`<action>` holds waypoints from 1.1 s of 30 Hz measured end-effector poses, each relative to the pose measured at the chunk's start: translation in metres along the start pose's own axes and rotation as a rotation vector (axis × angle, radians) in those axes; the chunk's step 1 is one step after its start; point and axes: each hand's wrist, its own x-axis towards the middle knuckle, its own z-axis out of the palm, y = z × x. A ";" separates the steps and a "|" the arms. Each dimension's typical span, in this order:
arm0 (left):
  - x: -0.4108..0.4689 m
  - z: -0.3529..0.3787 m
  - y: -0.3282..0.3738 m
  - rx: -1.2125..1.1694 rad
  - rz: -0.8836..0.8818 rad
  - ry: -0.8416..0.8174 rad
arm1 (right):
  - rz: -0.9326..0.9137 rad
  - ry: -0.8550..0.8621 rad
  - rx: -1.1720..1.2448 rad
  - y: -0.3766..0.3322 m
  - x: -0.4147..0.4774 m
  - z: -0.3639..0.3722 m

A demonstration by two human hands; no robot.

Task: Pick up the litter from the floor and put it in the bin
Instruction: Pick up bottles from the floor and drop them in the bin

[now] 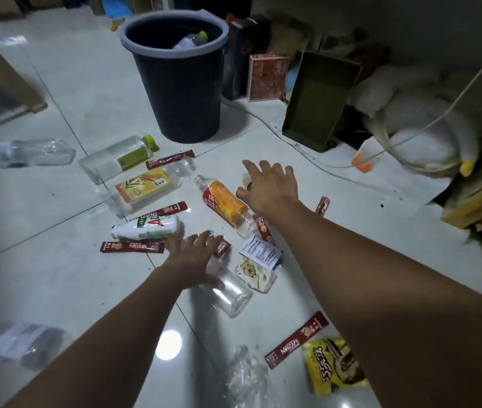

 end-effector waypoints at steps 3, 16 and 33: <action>0.010 0.009 -0.006 0.106 0.106 -0.074 | 0.010 0.005 -0.011 0.001 0.007 0.006; 0.020 0.002 -0.039 0.213 0.100 0.023 | -0.004 -0.058 -0.036 -0.009 0.023 0.030; 0.001 -0.111 -0.146 0.134 -0.171 0.379 | -0.092 -0.106 -0.041 -0.042 0.050 0.077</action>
